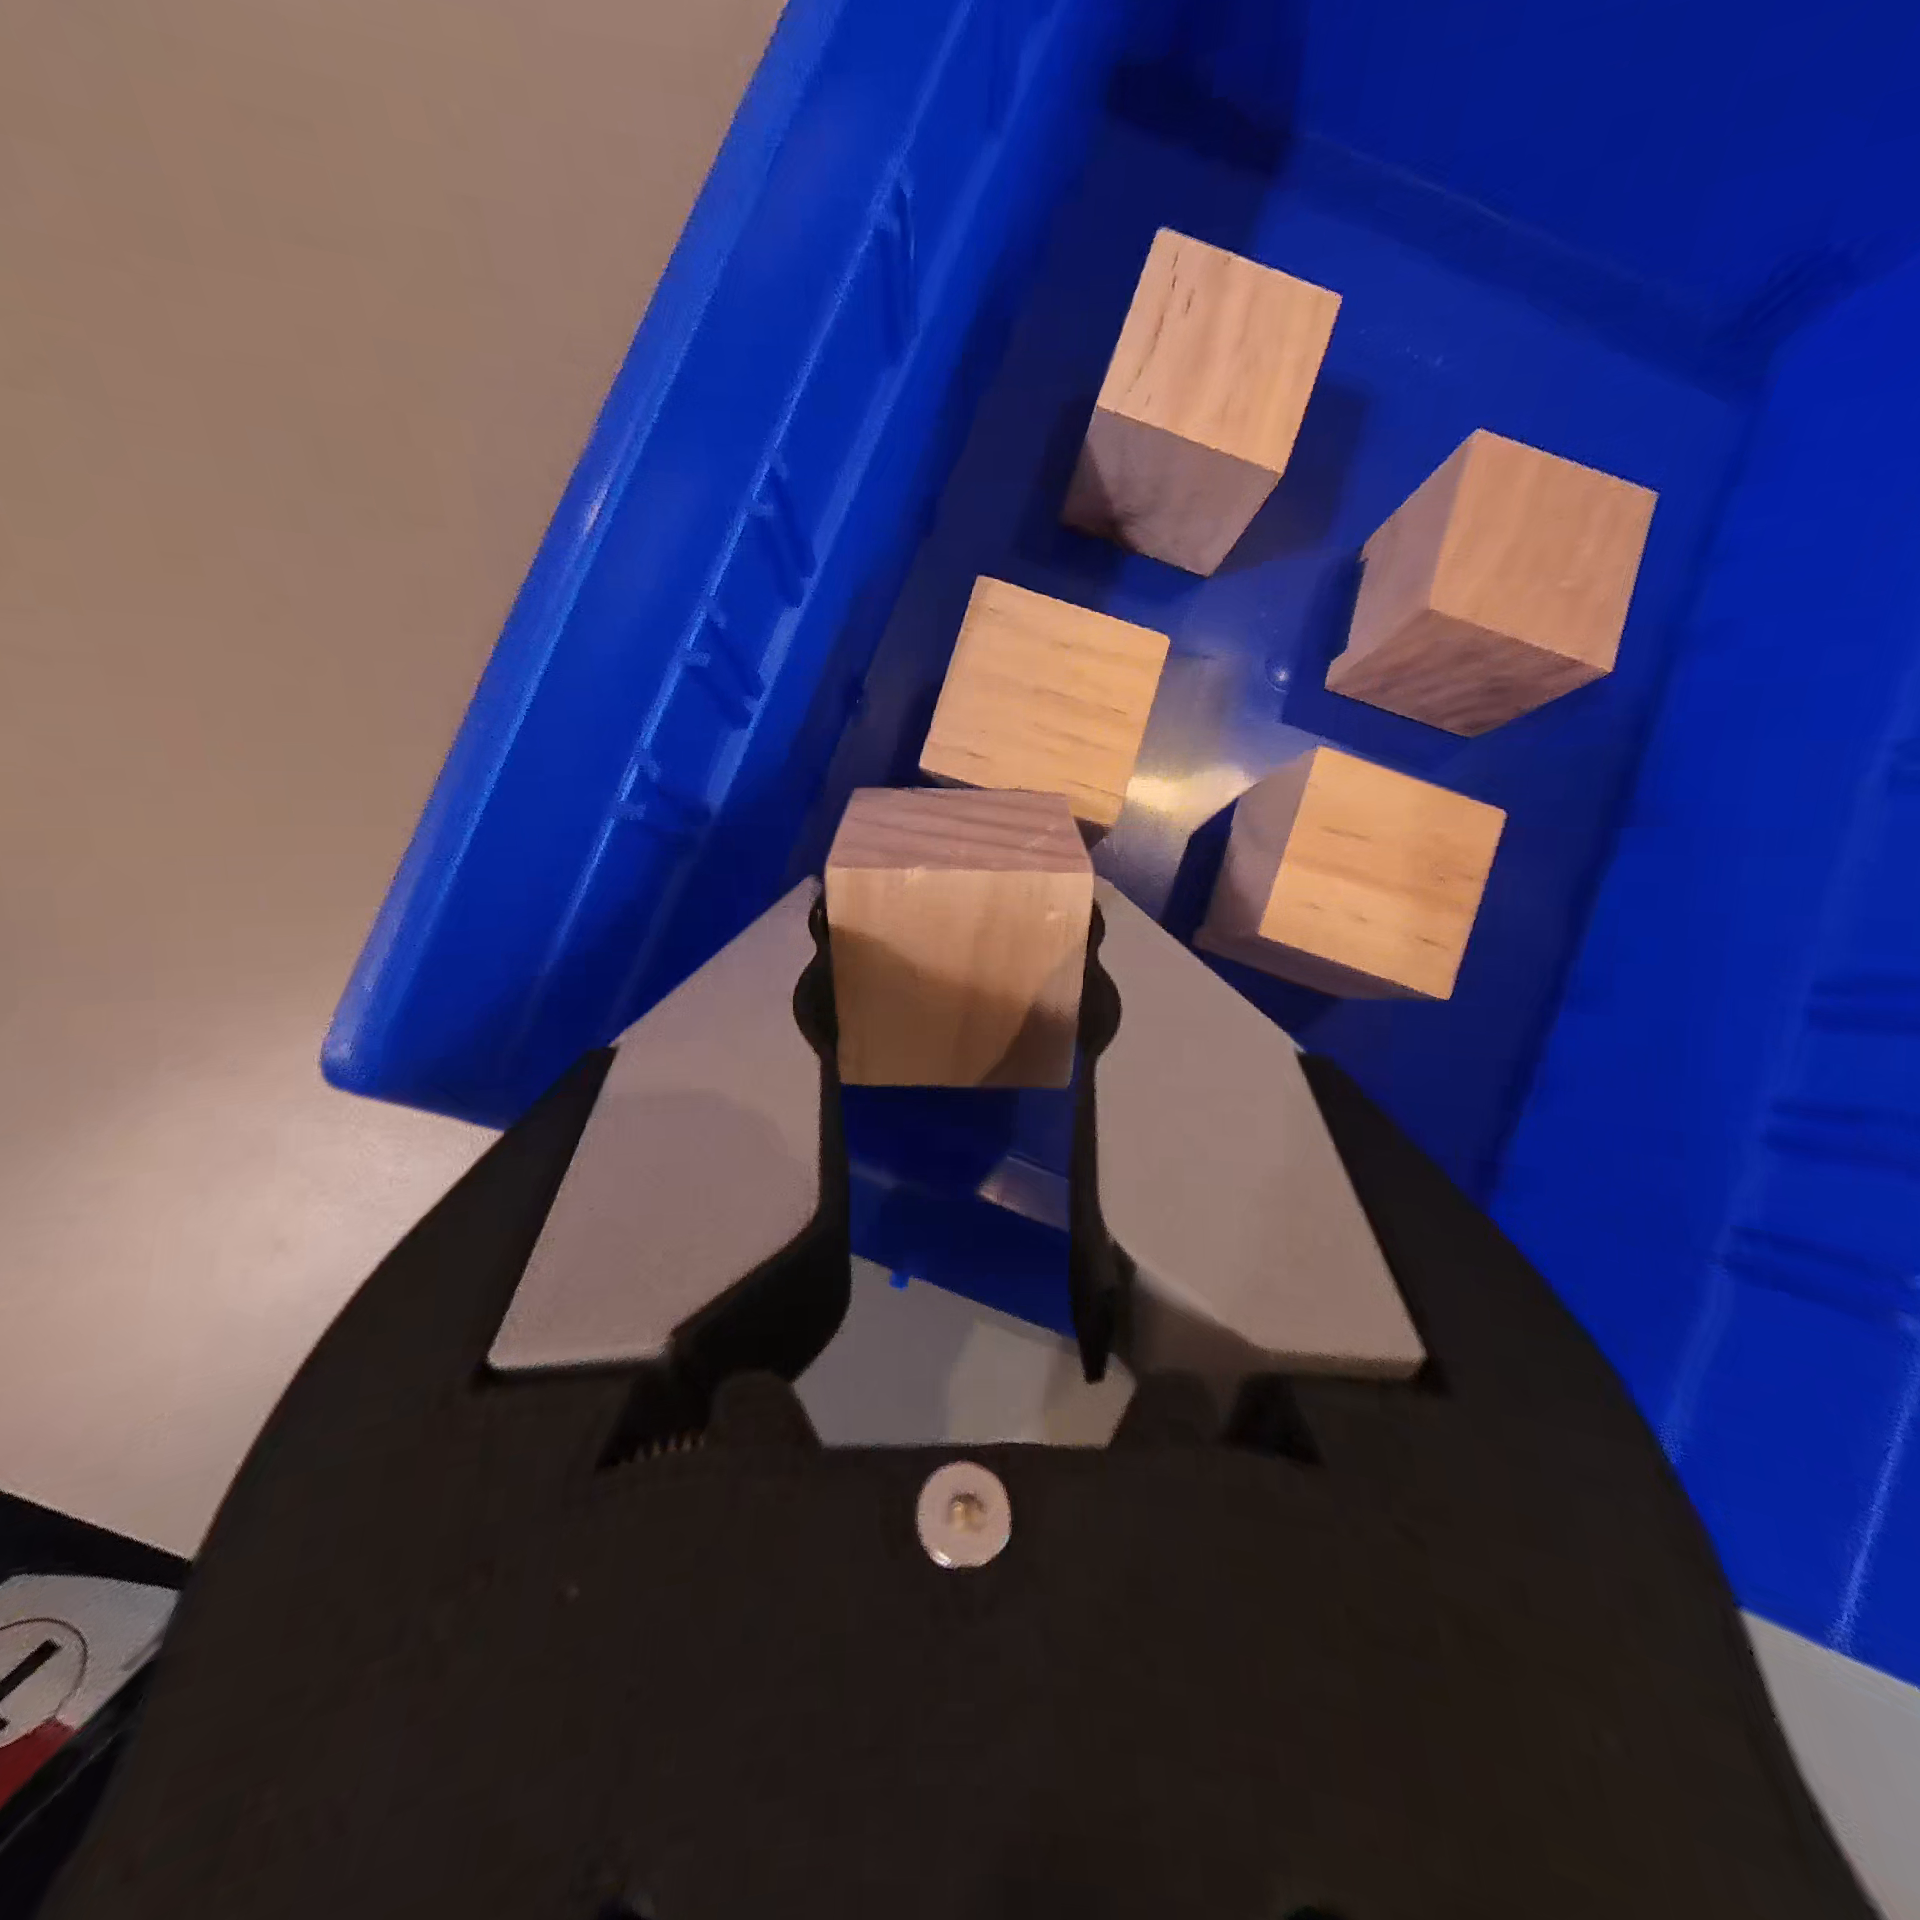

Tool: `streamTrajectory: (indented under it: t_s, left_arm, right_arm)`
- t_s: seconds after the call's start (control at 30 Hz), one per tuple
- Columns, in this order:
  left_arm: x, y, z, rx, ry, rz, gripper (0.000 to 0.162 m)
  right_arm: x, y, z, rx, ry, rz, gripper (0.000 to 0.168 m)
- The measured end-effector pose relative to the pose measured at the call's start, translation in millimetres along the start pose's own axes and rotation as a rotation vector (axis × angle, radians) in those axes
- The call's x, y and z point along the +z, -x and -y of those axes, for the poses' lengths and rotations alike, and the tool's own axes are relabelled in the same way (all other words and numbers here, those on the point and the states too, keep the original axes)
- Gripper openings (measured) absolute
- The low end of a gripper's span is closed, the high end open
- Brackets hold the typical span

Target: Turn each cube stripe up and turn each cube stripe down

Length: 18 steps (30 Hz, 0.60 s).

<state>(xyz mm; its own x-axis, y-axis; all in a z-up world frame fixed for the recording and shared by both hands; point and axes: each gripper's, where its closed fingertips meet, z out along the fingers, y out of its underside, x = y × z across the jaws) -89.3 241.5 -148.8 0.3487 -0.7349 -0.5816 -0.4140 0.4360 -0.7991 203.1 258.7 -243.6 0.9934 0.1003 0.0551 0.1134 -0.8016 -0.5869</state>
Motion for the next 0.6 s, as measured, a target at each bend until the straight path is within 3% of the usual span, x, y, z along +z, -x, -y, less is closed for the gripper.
streamTrajectory:
  t_s: [0.6]
  left_arm:
    - [1.1,0.7,-5.6,-0.028,0.021,-0.013,0.044]
  right_arm:
    - [0.9,1.4,-5.1,-0.008,0.041,-0.022,0.042]
